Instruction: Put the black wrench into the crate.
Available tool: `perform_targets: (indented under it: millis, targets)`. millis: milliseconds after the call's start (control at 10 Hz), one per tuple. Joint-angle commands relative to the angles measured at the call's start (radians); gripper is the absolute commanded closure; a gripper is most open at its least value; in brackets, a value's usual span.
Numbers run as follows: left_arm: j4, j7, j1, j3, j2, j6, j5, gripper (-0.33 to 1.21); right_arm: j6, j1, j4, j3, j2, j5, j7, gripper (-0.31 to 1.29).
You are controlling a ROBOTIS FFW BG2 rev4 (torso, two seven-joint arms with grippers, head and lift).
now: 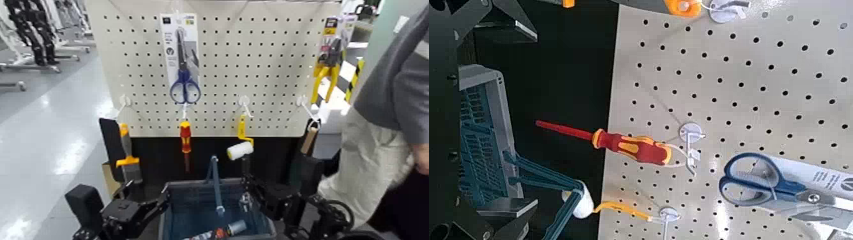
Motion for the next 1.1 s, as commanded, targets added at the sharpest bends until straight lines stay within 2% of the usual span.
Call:
perform_targets:
  millis: [100,300,700,1100]
  targets:
    - [0.000,0.000,-0.001,-0.002,-0.002,0.000,0.000,0.14,0.000,-0.003,0.035,-0.002,0.000,0.020,0.008,1.21]
    - [0.000,0.000,-0.003,0.000,-0.003,0.000,0.000,0.14,0.000,-0.011,0.053,-0.001,0.003,0.032,0.017,1.22]
    - [0.000,0.000,-0.003,0.000,-0.003,0.000,0.002,0.14,0.058,-0.018,0.044,-0.002,-0.002,0.060,0.022,1.22]
    - [0.000,0.000,-0.003,0.000,-0.003,0.002,0.003,0.14,0.077,-0.026,0.061,0.005,-0.003,0.069,0.034,1.22]
